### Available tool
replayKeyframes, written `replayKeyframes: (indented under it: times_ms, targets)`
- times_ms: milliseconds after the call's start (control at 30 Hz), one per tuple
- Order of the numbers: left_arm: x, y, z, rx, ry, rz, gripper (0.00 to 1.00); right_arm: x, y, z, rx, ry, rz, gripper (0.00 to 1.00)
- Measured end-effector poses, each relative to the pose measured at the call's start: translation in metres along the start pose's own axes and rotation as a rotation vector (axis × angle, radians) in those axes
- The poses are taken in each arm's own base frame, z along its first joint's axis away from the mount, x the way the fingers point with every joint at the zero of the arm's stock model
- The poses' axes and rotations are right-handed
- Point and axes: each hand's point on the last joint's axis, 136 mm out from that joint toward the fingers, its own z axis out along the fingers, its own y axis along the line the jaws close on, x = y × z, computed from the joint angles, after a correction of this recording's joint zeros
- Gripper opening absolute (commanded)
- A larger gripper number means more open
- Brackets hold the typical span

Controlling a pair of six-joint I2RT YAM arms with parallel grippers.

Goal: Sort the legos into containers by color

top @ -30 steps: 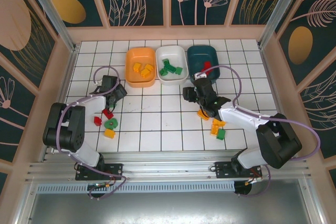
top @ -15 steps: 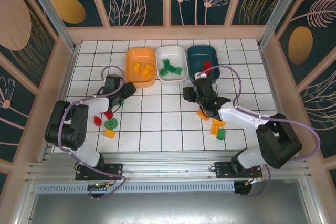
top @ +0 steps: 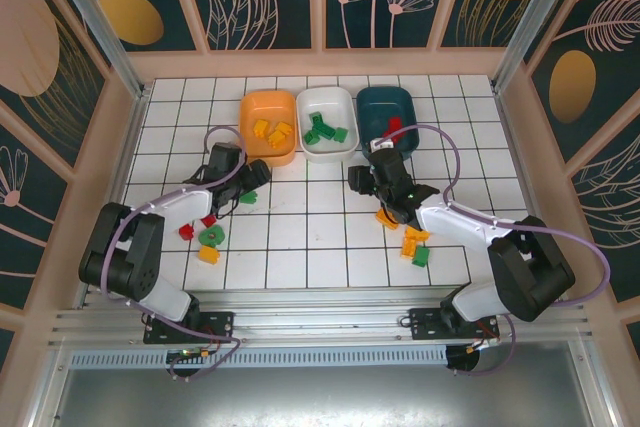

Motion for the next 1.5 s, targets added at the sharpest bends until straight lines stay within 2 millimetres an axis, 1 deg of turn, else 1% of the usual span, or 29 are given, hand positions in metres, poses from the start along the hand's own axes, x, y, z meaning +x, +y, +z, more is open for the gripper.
replayKeyframes:
  times_ms: [100,233,367,533,600,800,967,1133,1267,1367,1433,1500]
  targets:
    - [0.007,0.015,0.007,-0.084,0.019,0.052,0.79,0.000,0.000,0.000,0.000,0.000,0.000,0.62]
    - [0.028,0.027,0.021,-0.172,0.081,0.151,0.77,0.000,0.000,0.000,0.000,0.000,0.000,0.62]
    - [0.029,0.020,0.025,-0.187,0.085,0.218,0.69,0.000,0.000,0.000,0.000,0.000,0.000,0.61]
    - [0.031,0.024,0.027,-0.246,0.083,0.282,0.63,0.000,0.000,0.000,-0.001,-0.001,0.000,0.61]
    - [0.032,0.025,0.027,-0.266,0.083,0.304,0.59,0.000,0.000,0.000,0.000,-0.001,0.001,0.62]
    - [0.034,0.018,0.028,-0.287,0.077,0.354,0.41,0.000,0.000,0.000,-0.001,-0.001,0.000,0.61]
    - [0.034,0.015,0.029,-0.278,0.080,0.354,0.34,0.000,0.000,0.000,-0.001,0.000,0.000,0.61]
    - [0.036,0.010,0.029,-0.257,0.090,0.348,0.28,0.000,0.001,0.000,-0.002,0.000,-0.002,0.61]
    - [0.043,0.002,0.028,-0.224,0.114,0.350,0.27,0.001,0.002,0.000,-0.004,0.000,-0.003,0.61]
    - [0.049,-0.004,0.024,-0.200,0.144,0.353,0.26,0.002,0.001,0.000,0.000,0.002,-0.004,0.61]
    - [0.049,-0.012,0.020,-0.179,0.150,0.355,0.25,0.003,0.000,0.000,0.001,0.005,-0.005,0.61]
    - [0.045,-0.026,0.017,-0.150,0.143,0.358,0.24,0.004,0.000,0.000,0.004,0.004,-0.005,0.61]
